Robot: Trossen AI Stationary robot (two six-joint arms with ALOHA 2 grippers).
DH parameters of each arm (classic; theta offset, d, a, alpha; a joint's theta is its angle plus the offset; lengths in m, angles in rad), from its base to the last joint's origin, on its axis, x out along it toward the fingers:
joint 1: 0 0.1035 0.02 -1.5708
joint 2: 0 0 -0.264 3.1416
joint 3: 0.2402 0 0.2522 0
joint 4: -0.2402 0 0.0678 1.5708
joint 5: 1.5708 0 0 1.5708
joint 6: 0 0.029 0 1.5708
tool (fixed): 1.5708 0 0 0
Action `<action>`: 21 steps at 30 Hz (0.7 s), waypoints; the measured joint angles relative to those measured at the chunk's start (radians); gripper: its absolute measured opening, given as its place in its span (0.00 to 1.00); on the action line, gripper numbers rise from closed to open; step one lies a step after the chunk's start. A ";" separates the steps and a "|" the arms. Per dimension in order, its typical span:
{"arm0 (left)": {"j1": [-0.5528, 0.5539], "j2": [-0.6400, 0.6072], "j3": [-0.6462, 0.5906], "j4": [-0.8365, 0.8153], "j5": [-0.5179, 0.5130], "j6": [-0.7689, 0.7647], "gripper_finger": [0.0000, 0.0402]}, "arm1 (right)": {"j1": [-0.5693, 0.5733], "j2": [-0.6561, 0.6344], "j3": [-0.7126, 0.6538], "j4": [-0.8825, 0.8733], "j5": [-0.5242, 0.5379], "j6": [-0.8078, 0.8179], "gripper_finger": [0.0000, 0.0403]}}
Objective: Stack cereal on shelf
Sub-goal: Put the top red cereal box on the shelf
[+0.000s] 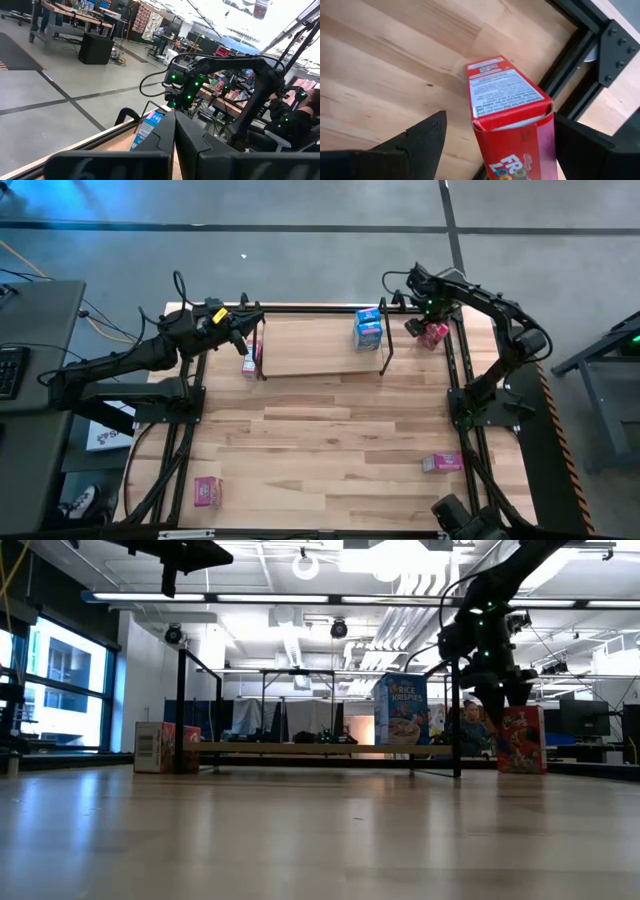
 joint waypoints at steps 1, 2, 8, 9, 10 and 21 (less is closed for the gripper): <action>0.000 0.000 0.000 0.000 0.000 0.000 0.00 | 0.000 0.000 0.000 -0.002 0.000 -0.001 0.76; 0.000 0.000 0.000 0.000 0.000 0.000 0.00 | 0.000 0.000 0.000 -0.002 0.000 -0.002 0.76; 0.000 0.000 0.000 0.000 0.000 0.000 0.00 | -0.001 0.000 0.000 -0.008 0.018 -0.004 0.68; 0.000 0.000 0.000 0.000 0.000 0.000 0.00 | -0.002 0.000 0.000 -0.017 0.024 -0.005 0.65; 0.000 0.000 0.000 0.000 0.000 0.000 0.00 | -0.004 0.000 0.000 -0.026 0.032 -0.010 0.61; 0.000 0.000 0.000 0.000 0.000 0.001 0.00 | -0.005 -0.001 0.003 -0.071 -0.018 -0.057 0.27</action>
